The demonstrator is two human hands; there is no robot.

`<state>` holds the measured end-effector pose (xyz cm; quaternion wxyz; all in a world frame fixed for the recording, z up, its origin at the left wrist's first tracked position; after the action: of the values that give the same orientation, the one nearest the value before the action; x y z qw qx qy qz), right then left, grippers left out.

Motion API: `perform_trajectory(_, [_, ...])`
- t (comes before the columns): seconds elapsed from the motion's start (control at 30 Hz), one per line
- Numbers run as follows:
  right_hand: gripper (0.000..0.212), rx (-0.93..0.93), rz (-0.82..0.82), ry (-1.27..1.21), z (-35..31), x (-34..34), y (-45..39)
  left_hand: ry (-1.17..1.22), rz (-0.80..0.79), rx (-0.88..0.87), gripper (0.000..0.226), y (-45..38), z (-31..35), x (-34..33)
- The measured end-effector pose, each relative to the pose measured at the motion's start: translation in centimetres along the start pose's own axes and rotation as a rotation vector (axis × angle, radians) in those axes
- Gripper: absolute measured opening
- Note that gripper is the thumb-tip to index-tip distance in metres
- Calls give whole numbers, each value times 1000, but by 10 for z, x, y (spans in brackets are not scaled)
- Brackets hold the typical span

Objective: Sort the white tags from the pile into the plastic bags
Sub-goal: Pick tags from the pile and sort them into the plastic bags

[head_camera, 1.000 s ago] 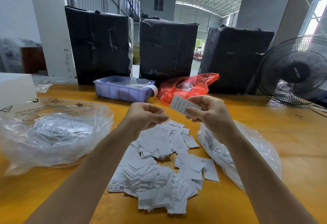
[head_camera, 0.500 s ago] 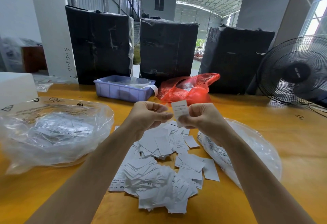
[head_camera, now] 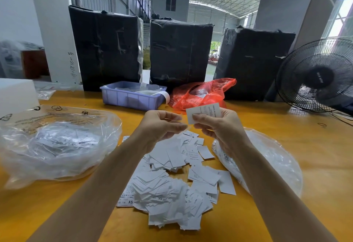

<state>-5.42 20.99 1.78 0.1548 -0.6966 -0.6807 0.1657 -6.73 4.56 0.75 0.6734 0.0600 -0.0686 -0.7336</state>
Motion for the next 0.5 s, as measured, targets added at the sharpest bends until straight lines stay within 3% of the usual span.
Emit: perform_trajectory(0.5, [10,78,43,5,3,-7,5,-12,-6,1,32,2,1,0])
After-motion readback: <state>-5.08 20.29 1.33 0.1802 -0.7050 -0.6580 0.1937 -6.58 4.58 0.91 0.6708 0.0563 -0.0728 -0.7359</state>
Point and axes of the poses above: each hand's wrist, its own y-axis away from the middle knuckle, its own x-axis out of the back of the hand, z = x × y, the point moved 2 cm from there along -y, towards the middle knuckle, and after that the axes turned 12 degrees about x, right-handed, at the moved point
